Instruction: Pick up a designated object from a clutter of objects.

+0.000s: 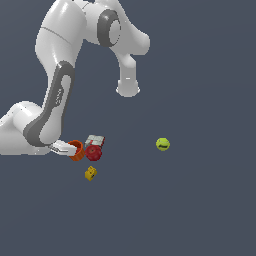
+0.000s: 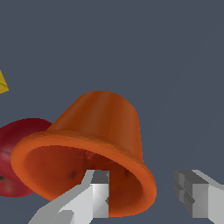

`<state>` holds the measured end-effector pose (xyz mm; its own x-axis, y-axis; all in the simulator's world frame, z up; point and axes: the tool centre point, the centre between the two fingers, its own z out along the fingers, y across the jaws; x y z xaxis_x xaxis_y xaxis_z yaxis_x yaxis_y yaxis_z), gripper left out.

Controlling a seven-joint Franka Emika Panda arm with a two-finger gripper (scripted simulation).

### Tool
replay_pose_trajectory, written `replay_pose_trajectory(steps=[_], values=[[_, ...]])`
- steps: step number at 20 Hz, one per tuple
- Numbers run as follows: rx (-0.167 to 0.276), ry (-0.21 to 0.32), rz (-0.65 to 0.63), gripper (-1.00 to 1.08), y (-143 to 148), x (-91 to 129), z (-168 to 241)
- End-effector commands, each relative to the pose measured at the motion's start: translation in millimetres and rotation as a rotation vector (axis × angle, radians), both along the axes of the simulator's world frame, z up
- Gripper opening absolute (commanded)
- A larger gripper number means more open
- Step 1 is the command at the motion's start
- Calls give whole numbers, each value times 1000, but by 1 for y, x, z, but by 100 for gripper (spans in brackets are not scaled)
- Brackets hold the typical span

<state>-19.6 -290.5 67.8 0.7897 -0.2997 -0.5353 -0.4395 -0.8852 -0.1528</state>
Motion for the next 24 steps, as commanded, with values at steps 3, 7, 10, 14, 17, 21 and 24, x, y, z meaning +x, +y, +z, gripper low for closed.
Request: replay_pose_trajectory(steps=[3,7,10,14,17,21,24], values=[[0,-1,0,-100,0,-1,-2],[0,-1,0,-100,0,-1,-2],[0,-1,0,-100,0,-1,-2],[0,-1,0,-100,1,0,-2],[0,-8,-1,-100,3,3,3],[0,-31,-3,-100,10,11,20],[0,-58,-5,-100,19,22,40]])
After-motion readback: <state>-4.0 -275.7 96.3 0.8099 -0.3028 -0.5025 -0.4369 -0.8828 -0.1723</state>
